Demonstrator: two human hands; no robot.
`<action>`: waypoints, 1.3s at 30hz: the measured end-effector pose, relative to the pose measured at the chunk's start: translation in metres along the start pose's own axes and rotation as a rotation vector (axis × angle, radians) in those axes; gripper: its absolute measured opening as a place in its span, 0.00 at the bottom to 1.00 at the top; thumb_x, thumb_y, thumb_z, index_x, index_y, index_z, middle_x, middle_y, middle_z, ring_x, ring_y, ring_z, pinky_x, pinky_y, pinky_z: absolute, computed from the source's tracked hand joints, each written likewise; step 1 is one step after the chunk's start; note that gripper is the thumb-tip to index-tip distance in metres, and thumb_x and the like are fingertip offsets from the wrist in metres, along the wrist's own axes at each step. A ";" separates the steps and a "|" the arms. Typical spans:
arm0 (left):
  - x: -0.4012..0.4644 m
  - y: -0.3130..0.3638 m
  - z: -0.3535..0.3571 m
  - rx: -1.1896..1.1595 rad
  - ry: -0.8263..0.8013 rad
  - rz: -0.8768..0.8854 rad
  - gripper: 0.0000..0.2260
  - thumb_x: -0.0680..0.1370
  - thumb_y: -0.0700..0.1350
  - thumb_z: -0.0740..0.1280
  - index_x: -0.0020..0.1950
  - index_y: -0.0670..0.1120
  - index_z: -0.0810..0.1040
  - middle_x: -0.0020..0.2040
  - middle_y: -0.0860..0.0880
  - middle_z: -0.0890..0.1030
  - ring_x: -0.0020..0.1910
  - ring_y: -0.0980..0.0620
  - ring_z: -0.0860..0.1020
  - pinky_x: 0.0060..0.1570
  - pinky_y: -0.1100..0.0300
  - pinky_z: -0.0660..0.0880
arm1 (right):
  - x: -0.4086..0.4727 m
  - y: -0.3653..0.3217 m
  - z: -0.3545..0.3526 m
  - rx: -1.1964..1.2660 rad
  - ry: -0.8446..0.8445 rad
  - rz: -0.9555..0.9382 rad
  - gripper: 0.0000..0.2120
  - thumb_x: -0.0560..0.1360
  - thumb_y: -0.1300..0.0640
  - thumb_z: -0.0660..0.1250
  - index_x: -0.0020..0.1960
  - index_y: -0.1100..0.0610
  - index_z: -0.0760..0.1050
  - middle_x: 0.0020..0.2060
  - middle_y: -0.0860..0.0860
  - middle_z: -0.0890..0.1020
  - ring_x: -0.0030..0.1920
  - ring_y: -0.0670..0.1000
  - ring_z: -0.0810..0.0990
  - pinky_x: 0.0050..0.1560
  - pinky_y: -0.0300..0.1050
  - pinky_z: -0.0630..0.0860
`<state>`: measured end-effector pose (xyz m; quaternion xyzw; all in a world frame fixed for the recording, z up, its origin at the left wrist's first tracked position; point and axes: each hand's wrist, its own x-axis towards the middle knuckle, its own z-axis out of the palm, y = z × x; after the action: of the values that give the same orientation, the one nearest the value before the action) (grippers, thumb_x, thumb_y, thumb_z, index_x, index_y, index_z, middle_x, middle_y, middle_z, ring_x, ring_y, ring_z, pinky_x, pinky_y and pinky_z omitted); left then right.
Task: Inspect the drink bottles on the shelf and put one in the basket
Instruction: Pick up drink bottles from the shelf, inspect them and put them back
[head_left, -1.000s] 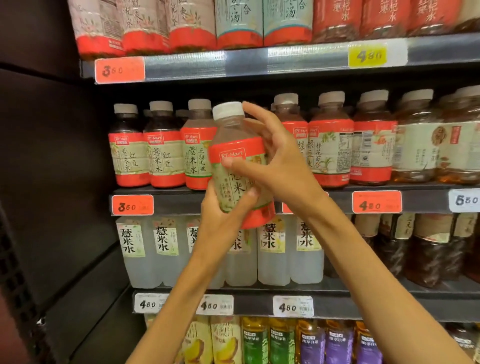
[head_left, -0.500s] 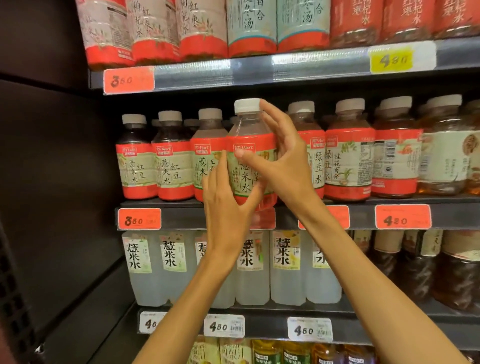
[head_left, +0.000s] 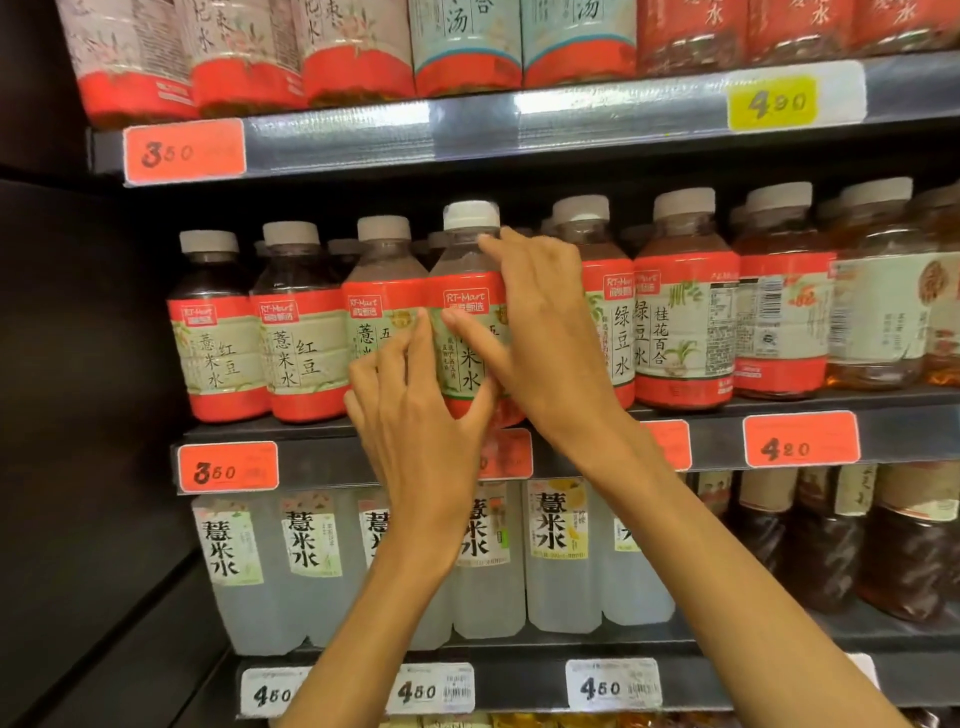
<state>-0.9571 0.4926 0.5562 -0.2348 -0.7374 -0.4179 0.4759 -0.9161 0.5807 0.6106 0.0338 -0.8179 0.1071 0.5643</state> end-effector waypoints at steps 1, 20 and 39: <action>0.001 0.000 0.001 0.013 0.003 0.000 0.29 0.71 0.54 0.64 0.69 0.41 0.72 0.60 0.41 0.77 0.58 0.40 0.71 0.56 0.52 0.66 | 0.001 0.001 0.000 -0.094 0.039 -0.027 0.28 0.76 0.49 0.68 0.69 0.64 0.69 0.66 0.59 0.74 0.66 0.59 0.68 0.63 0.45 0.62; 0.005 0.009 0.020 0.204 -0.038 0.033 0.38 0.73 0.64 0.60 0.75 0.42 0.62 0.54 0.38 0.75 0.51 0.40 0.72 0.51 0.49 0.68 | 0.003 0.031 -0.031 -0.367 0.255 0.045 0.20 0.77 0.47 0.64 0.63 0.58 0.75 0.57 0.54 0.79 0.62 0.57 0.72 0.56 0.47 0.61; -0.005 0.002 0.019 0.154 -0.088 0.053 0.37 0.73 0.59 0.70 0.76 0.44 0.61 0.61 0.38 0.72 0.58 0.38 0.70 0.56 0.48 0.65 | 0.000 0.058 -0.047 -0.243 0.063 0.128 0.39 0.66 0.32 0.65 0.63 0.63 0.72 0.57 0.60 0.75 0.64 0.59 0.69 0.69 0.54 0.56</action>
<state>-0.9630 0.5104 0.5491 -0.2350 -0.7812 -0.3364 0.4704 -0.8829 0.6475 0.6186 -0.0902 -0.8071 0.0441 0.5818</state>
